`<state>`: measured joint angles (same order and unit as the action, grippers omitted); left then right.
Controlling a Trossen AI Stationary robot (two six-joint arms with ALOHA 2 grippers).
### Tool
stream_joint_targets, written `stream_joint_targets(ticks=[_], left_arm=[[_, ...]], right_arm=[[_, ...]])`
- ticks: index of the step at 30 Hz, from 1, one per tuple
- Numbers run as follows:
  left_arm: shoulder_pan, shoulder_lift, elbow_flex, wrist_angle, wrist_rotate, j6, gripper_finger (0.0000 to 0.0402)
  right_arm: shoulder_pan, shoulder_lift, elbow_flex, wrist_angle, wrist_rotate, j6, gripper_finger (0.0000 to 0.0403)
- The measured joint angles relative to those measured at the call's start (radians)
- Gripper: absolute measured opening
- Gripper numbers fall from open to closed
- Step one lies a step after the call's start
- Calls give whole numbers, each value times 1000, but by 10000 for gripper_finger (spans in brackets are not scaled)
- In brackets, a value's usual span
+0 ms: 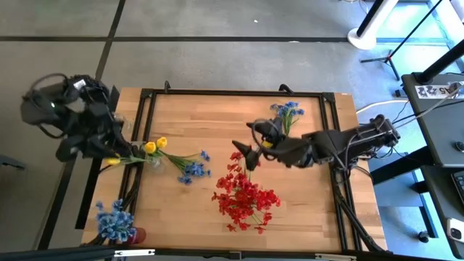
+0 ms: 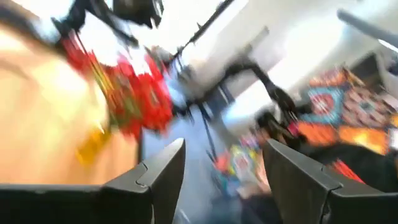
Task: Sort flowers into vase by color
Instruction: Put the bottom blue flowers into the red vase
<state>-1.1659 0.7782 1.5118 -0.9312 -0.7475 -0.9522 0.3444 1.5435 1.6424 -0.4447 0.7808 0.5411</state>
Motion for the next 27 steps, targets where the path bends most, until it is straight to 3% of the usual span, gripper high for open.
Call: stream_joint_targets(ticks=[8,13,19,27], left_arm=[[159,42,62,-14,-247,175,210],[298,57,62,-8,-310,241,210],[511,187,62,155,-168,442,207],[983,390,60,299,311,539,185]], right_arm=[[-71,-64,0,65,-15,-173,392],[-114,-108,0,127,-63,-315,392],[-187,-140,1,164,-176,-408,392],[-242,-162,0,155,-262,-496,392]])
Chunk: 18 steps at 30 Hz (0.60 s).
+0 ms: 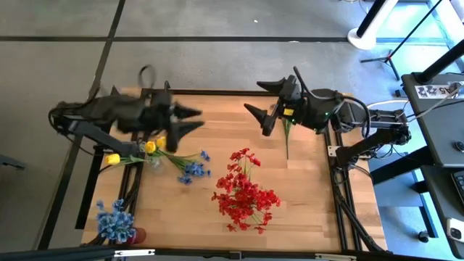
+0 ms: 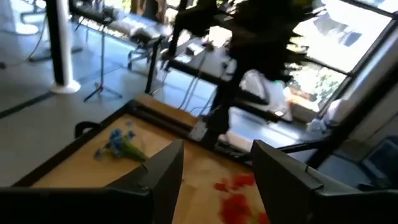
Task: Sort flowers into vase by color
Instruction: Put the bottom blue flowers into the red vase
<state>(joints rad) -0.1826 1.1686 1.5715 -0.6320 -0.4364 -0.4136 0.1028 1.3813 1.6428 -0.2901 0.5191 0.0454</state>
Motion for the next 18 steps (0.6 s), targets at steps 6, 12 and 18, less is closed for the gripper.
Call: stream_joint_targets(ticks=[6,12,18], left_arm=[[332,99,0,-41,377,31,184],[524,168,2,-168,574,127,192],[589,266,1,-410,568,228,230]], right_arm=[[30,-37,0,-88,-14,-28,392],[78,-80,0,-200,17,-6,392],[114,-85,0,-293,44,58,392]])
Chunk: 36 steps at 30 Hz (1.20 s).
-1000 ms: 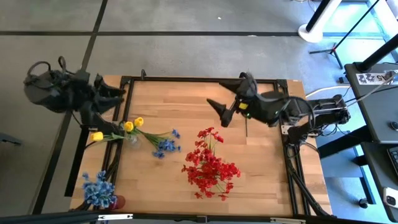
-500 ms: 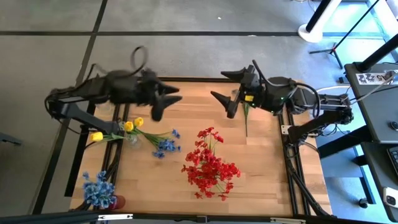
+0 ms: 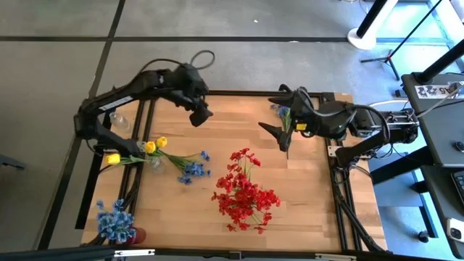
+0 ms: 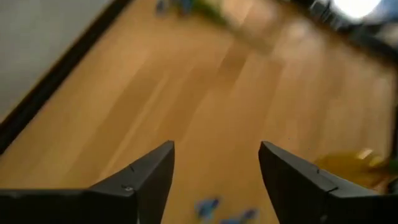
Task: Sort flowers into vase by color
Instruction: Put the bottom blue flowers into the red vase
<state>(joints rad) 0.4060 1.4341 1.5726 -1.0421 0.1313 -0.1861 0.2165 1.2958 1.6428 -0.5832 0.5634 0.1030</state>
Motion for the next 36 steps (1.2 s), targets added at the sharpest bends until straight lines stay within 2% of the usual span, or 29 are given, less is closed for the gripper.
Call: stream_joint_targets(ticks=[5,9,16,22,28,36], left_arm=[[-19,103,0,-97,-16,185,238],[-36,188,0,-180,-20,334,232],[-66,295,-14,-257,-23,434,232],[-70,265,-199,-229,48,428,233],[-144,203,-438,-112,91,433,233],[-243,199,-553,10,108,420,233]], right_arm=[[9,0,0,-67,55,84,392],[9,0,0,-87,55,158,392],[18,1,0,-107,80,151,392],[19,1,0,-109,99,169,392],[19,1,0,-147,99,227,392],[19,5,0,-153,100,234,392]])
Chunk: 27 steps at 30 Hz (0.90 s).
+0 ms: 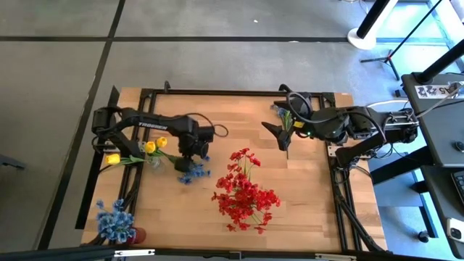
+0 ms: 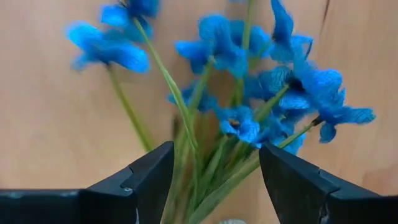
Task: Sort flowers into vase by color
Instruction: Put the bottom blue flowers into the red vase
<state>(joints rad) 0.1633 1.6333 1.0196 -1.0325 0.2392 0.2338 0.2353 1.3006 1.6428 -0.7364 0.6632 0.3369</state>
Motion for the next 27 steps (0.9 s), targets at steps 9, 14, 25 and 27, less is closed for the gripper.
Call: stream_joint_targets(ticks=[9,14,25,27], left_arm=[[-47,-6,-78,-21,-15,5,234],[-70,-57,-21,-59,-48,12,234],[-59,-66,-102,-32,-99,90,234],[-59,-65,-131,9,-96,90,234]], right_arm=[[0,0,0,-2,3,59,392],[0,0,0,-3,21,59,392],[0,6,0,-7,45,93,392],[0,8,-1,-18,44,105,392]])
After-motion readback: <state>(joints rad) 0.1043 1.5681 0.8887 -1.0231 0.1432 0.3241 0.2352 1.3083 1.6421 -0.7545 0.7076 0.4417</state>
